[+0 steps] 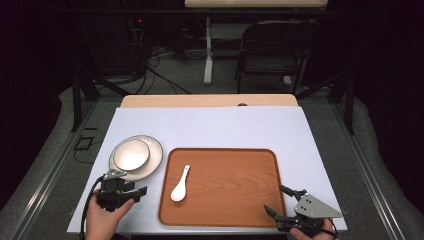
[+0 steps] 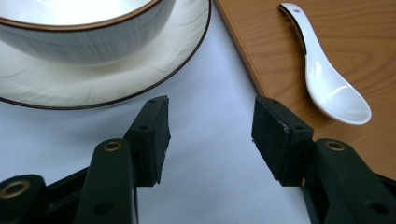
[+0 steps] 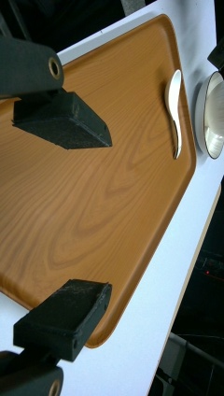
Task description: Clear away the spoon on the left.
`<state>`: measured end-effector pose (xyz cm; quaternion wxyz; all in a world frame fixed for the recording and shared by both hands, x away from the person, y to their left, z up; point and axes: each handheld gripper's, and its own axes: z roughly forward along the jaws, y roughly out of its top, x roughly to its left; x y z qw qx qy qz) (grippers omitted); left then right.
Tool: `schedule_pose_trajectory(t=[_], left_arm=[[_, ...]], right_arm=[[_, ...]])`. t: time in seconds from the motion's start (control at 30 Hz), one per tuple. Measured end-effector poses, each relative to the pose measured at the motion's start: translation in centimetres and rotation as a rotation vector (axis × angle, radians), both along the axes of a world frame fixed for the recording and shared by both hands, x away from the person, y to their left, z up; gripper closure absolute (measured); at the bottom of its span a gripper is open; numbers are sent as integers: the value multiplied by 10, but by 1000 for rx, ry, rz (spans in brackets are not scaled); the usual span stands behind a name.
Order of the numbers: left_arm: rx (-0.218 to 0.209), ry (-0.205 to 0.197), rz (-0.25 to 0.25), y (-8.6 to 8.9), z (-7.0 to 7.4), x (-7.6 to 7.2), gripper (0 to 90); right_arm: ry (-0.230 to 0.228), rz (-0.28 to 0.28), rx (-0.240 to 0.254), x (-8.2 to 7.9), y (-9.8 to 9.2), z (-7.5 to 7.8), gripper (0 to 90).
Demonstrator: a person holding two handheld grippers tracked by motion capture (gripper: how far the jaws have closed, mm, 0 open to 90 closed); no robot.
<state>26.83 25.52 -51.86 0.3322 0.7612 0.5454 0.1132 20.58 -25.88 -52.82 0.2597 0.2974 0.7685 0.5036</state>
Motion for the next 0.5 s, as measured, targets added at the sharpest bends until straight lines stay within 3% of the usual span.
schedule_pose_trajectory(t=[0.1,0.23,0.5], left_arm=[[-20,-11,4,1,-5,-3,472],[-11,-16,7,1,-9,-4,475],[-43,-16,-1,0,-9,-5,463]], right_arm=[[0,-1,1,0,0,0,239],[1,-1,1,0,0,0,239],[1,-2,1,0,0,0,238]])
